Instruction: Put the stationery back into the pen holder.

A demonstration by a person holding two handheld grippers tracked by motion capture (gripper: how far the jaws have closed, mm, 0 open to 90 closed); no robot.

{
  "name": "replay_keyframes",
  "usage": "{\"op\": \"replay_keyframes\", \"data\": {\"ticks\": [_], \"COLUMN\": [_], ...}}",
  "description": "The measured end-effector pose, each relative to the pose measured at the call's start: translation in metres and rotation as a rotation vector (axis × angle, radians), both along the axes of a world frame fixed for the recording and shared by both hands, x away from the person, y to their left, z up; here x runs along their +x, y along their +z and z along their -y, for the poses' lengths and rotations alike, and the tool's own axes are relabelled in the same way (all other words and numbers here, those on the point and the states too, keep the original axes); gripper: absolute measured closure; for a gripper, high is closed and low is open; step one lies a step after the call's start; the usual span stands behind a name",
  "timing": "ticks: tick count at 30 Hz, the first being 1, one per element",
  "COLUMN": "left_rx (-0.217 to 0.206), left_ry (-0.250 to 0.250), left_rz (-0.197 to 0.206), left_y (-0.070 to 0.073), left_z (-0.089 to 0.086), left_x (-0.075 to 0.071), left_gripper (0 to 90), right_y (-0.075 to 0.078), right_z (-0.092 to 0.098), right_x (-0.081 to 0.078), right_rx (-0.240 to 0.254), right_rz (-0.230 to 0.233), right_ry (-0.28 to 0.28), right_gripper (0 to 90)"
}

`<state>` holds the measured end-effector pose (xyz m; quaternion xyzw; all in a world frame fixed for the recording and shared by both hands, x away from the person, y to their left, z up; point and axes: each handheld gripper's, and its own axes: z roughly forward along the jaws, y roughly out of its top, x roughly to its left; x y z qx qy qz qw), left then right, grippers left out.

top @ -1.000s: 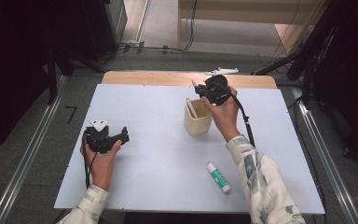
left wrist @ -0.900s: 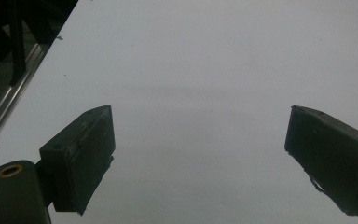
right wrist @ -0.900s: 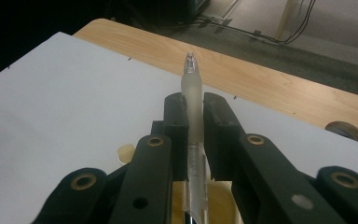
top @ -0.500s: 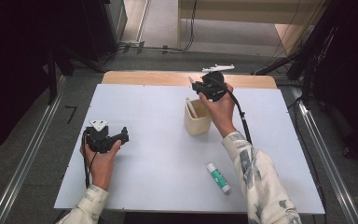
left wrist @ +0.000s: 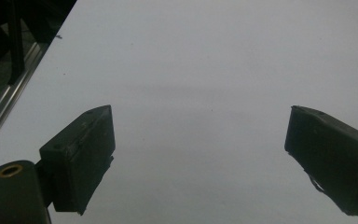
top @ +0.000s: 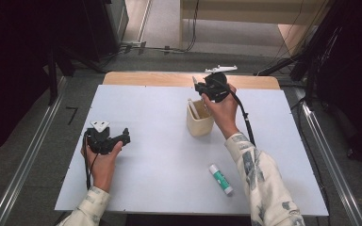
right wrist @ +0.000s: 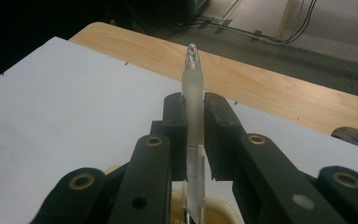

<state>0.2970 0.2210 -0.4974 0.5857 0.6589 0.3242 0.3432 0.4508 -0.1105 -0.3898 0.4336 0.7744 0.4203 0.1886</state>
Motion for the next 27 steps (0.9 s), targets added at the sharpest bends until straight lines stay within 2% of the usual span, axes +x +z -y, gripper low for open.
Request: {"op": "replay_keyframes", "data": {"ticks": [8, 19, 27], "left_rx": [0.000, 0.005, 0.004], "left_ry": [0.002, -0.001, -0.002], "left_rz": [0.003, 0.001, -0.004], "left_y": [0.000, 0.000, 0.000], "left_z": [0.000, 0.001, 0.001], "left_x": [0.000, 0.000, 0.000], "left_gripper": [9.4, 9.4, 9.4], "right_y": [-0.003, -0.015, -0.018], "right_z": [0.001, 0.007, 0.014], "right_x": [-0.003, -0.016, -0.024], "right_rx": [-0.002, 0.002, 0.003], "right_rz": [-0.006, 0.000, 0.001], "right_ry": [0.005, 0.011, 0.016], "right_gripper": [77.8, 77.5, 70.2]}}
